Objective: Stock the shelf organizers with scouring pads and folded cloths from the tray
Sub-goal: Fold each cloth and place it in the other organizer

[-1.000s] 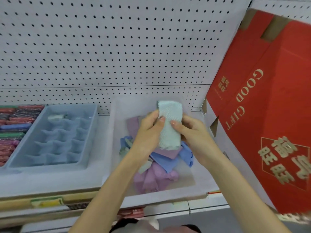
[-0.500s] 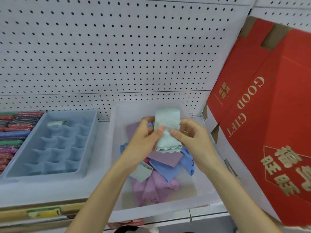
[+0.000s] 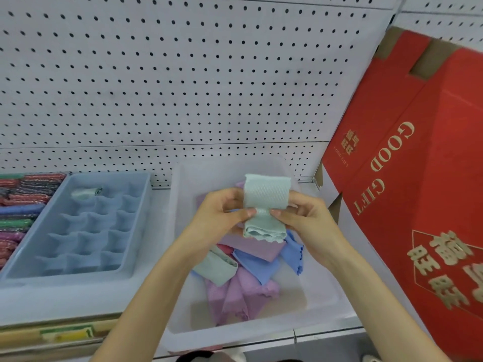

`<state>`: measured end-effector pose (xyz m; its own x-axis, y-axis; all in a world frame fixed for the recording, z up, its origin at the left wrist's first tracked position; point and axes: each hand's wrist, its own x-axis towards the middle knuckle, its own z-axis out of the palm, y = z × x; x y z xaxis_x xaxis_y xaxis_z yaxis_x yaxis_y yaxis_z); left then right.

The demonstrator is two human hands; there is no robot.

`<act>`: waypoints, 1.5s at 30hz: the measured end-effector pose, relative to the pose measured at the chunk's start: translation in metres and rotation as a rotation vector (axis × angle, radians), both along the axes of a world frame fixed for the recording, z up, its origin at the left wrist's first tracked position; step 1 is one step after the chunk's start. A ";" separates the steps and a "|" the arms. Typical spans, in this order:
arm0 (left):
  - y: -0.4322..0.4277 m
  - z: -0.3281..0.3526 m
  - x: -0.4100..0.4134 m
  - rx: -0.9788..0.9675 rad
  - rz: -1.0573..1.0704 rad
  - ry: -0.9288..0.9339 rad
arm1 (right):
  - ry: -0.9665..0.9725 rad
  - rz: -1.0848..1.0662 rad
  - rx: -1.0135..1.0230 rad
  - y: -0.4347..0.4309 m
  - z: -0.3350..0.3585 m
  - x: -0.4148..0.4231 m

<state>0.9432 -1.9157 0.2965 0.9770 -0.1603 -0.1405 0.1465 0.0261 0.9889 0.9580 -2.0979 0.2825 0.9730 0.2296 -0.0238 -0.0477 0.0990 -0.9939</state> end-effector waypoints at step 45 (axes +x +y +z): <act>0.189 -0.009 -0.024 -0.254 0.359 0.150 | 0.236 -0.070 0.042 0.233 -0.003 0.001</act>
